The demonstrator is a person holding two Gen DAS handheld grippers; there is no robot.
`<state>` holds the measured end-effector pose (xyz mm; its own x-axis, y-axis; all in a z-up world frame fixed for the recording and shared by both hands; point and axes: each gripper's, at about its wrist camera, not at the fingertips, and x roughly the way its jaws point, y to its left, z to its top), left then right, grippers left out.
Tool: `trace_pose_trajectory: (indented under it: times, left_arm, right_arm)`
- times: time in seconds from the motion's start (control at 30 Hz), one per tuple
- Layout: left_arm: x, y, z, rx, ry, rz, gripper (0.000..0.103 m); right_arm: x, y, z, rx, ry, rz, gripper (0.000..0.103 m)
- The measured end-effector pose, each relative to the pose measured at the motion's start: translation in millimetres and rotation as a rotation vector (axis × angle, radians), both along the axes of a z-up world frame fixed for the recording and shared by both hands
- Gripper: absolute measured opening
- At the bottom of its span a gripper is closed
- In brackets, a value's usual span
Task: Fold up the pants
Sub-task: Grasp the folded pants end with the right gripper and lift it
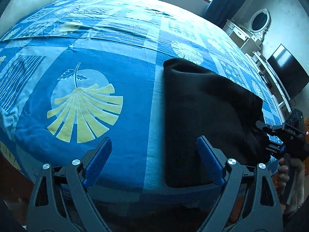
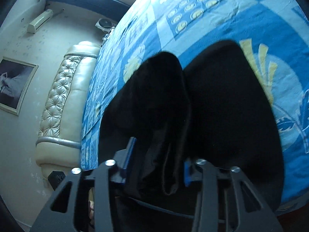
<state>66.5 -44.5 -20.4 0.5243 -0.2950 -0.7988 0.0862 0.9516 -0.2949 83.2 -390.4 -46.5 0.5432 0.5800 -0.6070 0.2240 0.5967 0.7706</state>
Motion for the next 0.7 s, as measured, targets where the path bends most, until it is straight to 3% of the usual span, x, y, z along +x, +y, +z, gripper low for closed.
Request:
trace_pose_trajectory:
  times: [0.17,0.27,0.5,0.7]
  left_arm:
    - [-1,2,0,-0.003,0.005,0.000,0.089]
    - [-1,2,-1,0.004,0.007,0.001,0.089]
    - [-1,2,0,0.015,0.008,-0.001,0.089]
    - [1,-1,0,0.017,0.012,-0.006,0.089]
  right_arm:
    - [3,11,1,-0.031,-0.004,0.015,0.019]
    - [3,7,3,-0.001,-0.018,-0.007,0.018]
    - [-9,-4,39,0.000,-0.124,-0.024,0.013]
    - [-18,-11,64,-0.060,-0.185,-0.016,0.012]
